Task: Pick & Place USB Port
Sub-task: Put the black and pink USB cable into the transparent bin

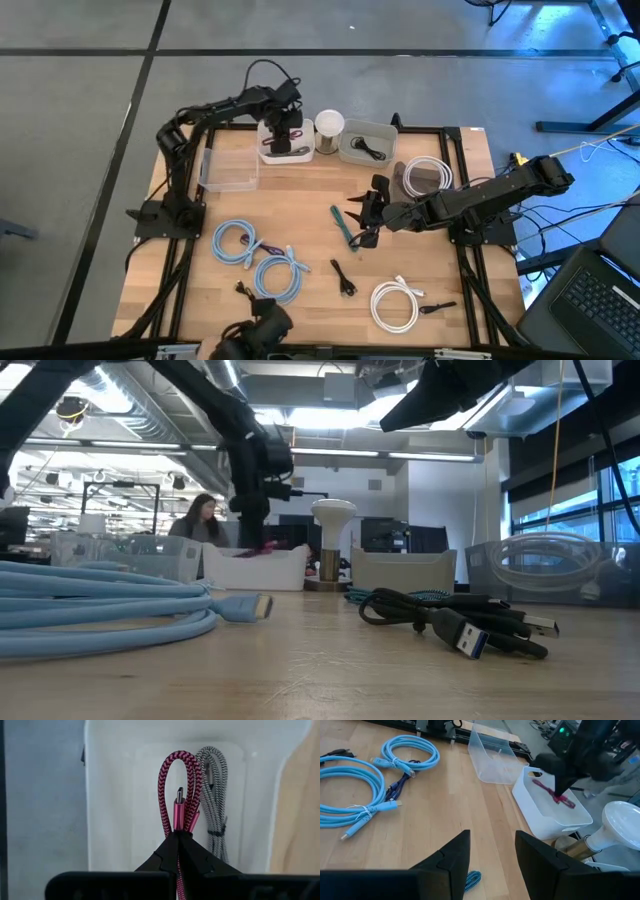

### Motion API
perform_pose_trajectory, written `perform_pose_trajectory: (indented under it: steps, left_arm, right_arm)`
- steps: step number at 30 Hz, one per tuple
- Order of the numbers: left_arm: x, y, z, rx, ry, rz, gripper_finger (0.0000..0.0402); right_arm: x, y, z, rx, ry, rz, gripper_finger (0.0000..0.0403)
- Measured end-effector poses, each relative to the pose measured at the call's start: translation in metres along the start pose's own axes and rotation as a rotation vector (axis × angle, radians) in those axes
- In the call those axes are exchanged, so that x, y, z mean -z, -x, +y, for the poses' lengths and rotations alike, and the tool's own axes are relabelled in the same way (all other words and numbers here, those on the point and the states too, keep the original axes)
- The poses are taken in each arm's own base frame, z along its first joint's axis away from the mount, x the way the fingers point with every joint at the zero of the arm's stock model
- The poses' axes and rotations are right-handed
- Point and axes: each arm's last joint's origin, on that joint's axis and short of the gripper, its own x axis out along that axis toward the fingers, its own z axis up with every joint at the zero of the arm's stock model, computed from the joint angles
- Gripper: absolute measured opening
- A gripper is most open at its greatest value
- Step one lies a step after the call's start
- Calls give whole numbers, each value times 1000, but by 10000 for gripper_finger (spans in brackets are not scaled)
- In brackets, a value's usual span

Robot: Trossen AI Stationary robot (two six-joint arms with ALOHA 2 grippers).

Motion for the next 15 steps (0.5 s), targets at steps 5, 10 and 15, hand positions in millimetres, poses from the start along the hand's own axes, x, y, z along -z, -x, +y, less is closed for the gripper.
perform_pose_trajectory:
  steps: [5,10,15]
  left_arm:
    - [-1,-20,1,22,-13,13,1]
    - [0,-37,1,48,-13,46,1]
    - [0,-41,1,47,-15,56,1]
  right_arm:
    - [0,0,0,0,0,0,159]
    - [0,0,0,0,0,0,159]
    - [0,0,0,0,0,0,159]
